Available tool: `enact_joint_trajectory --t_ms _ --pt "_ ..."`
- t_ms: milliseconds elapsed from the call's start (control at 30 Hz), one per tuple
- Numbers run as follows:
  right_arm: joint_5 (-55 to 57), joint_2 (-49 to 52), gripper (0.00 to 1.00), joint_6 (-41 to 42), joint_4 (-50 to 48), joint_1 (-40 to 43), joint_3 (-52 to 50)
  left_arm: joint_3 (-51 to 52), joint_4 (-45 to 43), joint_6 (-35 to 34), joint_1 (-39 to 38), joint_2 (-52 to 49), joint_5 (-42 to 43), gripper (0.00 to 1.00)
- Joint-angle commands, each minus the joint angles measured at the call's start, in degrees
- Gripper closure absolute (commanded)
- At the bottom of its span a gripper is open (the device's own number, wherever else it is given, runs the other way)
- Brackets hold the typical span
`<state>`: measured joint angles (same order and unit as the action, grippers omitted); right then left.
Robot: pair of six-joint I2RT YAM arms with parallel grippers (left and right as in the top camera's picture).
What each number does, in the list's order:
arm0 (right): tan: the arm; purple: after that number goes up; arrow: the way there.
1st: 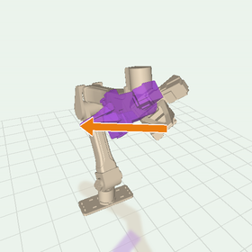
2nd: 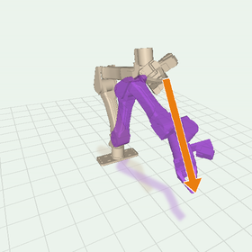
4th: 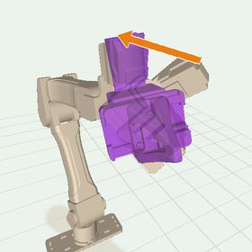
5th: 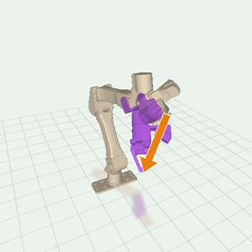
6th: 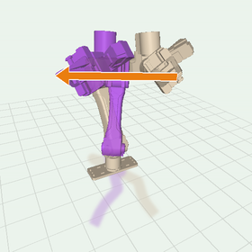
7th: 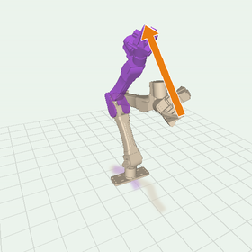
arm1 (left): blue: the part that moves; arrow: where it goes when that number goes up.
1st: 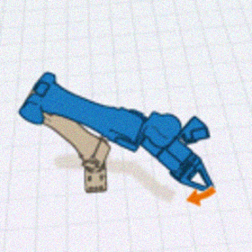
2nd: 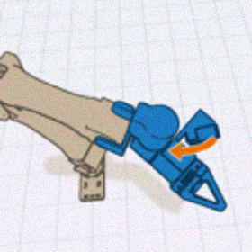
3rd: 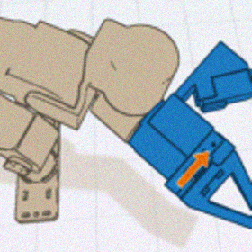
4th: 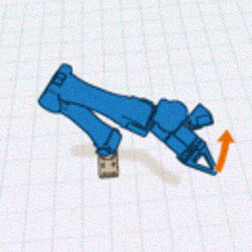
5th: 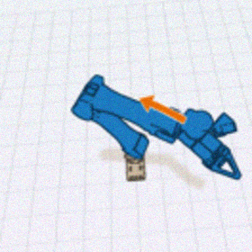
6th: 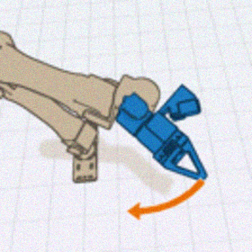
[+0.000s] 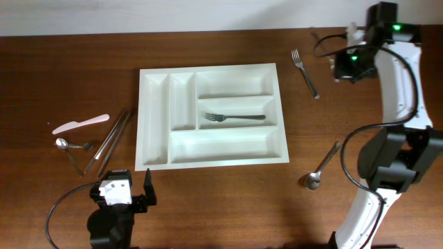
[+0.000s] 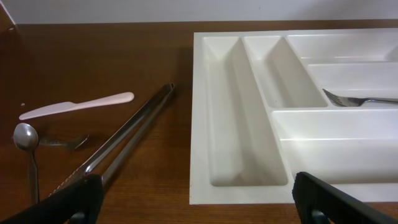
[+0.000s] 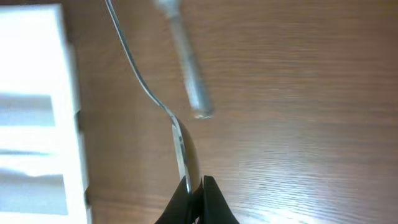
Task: Pack container
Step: 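Carry the spoon to the tray's upper compartment and lower it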
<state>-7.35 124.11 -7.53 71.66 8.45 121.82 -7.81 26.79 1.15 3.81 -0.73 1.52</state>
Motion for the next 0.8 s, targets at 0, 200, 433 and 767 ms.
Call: enact_joint_trajectory --t_ms 0,200,433,767 --pt "-1.0 -1.6 0.96 -6.1 1.8 -6.4 1.1 0.1 0.2 1.1 0.0 0.4 0.4 0.01" --pt "-1.0 -1.6 0.96 -16.2 3.6 -14.4 1.1 0.1 0.2 1.1 0.0 0.4 0.4 0.01" --pt "-1.0 -1.5 0.96 -26.8 1.6 -19.9 1.1 0.1 0.2 1.1 0.0 0.4 0.4 0.01" --pt "-2.7 2.3 0.96 -36.2 -7.1 -20.9 1.1 0.1 0.2 1.1 0.0 0.4 0.4 0.01"
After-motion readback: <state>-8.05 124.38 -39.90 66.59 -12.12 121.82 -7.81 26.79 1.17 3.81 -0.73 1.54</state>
